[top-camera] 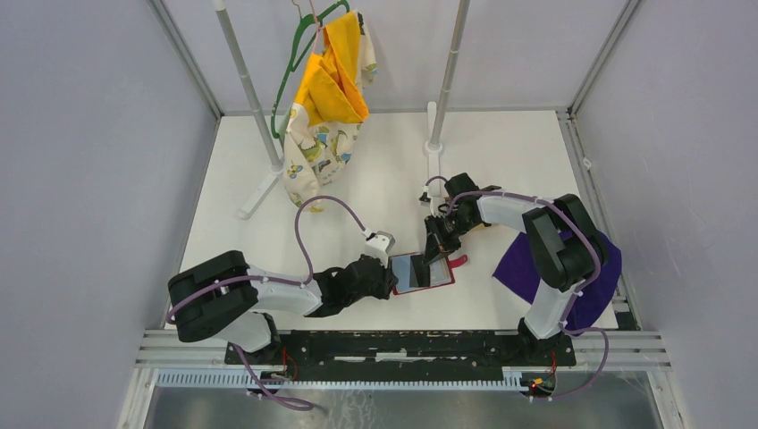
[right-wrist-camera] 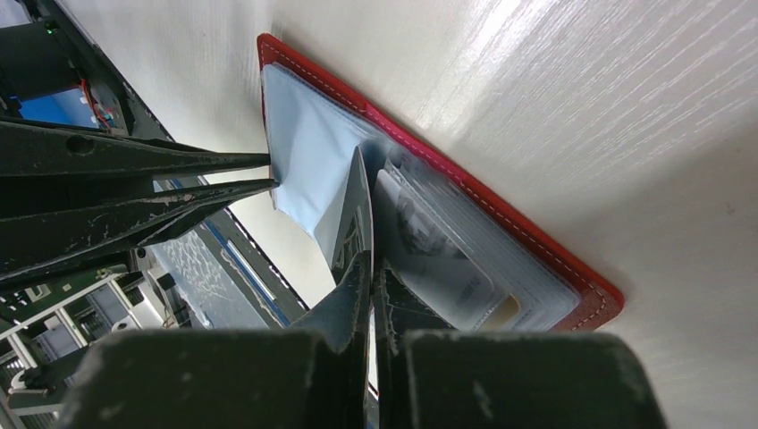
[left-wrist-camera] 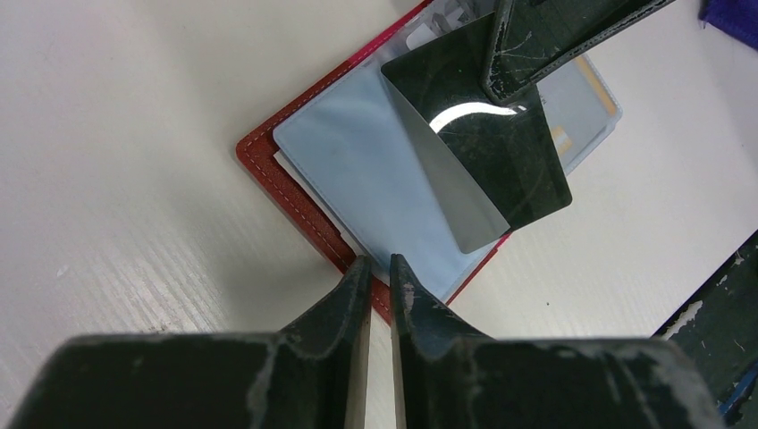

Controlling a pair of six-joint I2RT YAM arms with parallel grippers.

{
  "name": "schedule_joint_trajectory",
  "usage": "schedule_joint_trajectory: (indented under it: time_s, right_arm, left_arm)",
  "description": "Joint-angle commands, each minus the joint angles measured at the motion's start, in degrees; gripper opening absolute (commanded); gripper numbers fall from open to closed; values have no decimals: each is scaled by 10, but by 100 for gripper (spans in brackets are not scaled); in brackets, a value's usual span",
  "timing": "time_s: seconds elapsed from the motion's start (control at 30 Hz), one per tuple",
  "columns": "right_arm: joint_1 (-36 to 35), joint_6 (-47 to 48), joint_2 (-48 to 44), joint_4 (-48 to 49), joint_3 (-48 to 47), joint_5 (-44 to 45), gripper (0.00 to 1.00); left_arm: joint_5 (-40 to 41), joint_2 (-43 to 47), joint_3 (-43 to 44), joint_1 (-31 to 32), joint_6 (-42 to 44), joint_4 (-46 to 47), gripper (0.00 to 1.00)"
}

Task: Put the credit cards into the card holder
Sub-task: Insert the credit card into the card holder.

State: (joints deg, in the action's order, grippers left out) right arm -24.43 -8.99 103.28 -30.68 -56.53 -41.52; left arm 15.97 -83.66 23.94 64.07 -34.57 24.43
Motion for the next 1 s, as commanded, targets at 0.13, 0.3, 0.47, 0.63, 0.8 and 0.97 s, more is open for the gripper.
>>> schedule_joint_trajectory:
  time_s: [0.13,0.3,0.47,0.63,0.8,0.97]
  right_arm:
    - [-7,-11,-32,2,10,91,1]
    - [-8,-16,-32,2,16,96,0]
    - [-8,-12,-31,-10,9,93,0]
    - [-13,-7,-26,-13,10,86,0]
    - [-23,-3,-19,-19,5,85,0]
    - [-26,-3,-13,-21,2,85,0]
  left_arm:
    - [11,5,14,-2,30,25,18]
    - [9,7,13,-2,33,26,18]
    - [8,6,14,-2,35,27,18]
    - [6,5,16,-2,40,27,18]
    - [7,4,16,-2,44,27,18]
    - [9,-1,21,-2,47,24,18]
